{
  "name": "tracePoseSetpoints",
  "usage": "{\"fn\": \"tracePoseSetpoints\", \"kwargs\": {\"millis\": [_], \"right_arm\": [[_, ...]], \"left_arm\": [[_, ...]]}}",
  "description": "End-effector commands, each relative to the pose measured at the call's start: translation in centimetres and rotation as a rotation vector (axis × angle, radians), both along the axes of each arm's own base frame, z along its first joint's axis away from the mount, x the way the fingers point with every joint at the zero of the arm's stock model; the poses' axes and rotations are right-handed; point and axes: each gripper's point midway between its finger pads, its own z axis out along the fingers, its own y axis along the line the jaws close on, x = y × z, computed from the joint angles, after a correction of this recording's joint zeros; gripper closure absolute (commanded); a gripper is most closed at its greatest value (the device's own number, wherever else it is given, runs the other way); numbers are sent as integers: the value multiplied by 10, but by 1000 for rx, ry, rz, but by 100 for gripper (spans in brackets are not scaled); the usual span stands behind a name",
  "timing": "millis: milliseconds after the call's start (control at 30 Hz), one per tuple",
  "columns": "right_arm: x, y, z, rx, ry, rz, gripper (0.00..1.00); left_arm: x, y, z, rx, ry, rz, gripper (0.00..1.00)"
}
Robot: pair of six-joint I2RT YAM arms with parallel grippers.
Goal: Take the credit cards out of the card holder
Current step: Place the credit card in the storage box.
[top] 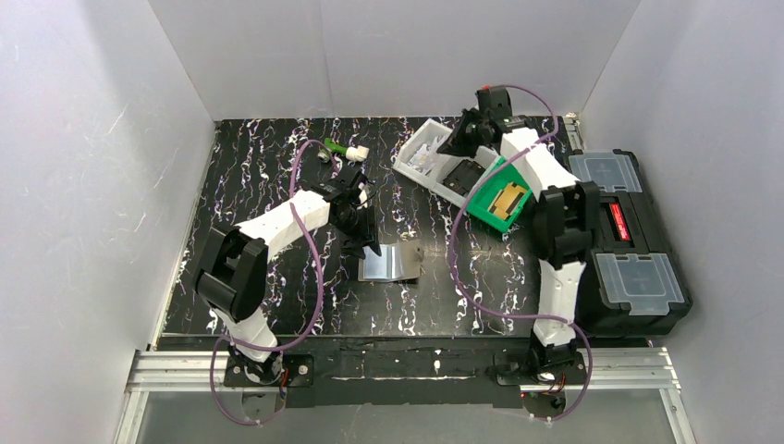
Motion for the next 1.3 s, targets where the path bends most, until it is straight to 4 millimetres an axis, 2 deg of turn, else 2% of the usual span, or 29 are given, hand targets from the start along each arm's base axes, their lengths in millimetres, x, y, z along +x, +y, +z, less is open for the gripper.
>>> {"fn": "tracePoseSetpoints", "kwargs": {"millis": [0, 67, 200, 400, 600, 700, 800, 933, 1033, 1200, 1233, 1267], "right_arm": [[48, 11, 23, 27, -90, 1, 99], [61, 15, 8, 26, -64, -2, 99], [78, 17, -4, 45, -40, -25, 99], [86, 16, -15, 69, -22, -43, 98], [83, 18, -11, 78, -10, -30, 57], [76, 17, 4, 82, -11, -28, 39], [66, 14, 25, 78, -13, -24, 33], [36, 15, 53, 67, -5, 2, 32], [-6, 30, 65, 60, 8, 63, 36], [-83, 61, 64, 86, 24, 175, 55], [-98, 68, 54, 86, 52, 202, 58], [-115, 74, 53, 90, 64, 224, 60]], "left_arm": [[-9, 1, 18, -27, -19, -21, 57], [-10, 3, 18, -24, -20, -20, 57], [-14, 5, 18, -20, -20, -19, 57], [-17, 8, 17, -13, -15, -17, 57], [-16, 7, 18, -13, -18, -17, 57], [-15, 8, 17, -9, -20, -16, 57], [-15, 9, 16, -2, -21, -14, 57], [-15, 15, 14, 25, -28, -9, 57], [-13, 21, 15, 49, -41, 11, 56], [-9, 40, 17, 84, -48, 84, 55], [-8, 43, 18, 88, -50, 100, 55], [-8, 47, 17, 87, -48, 115, 55]]}}
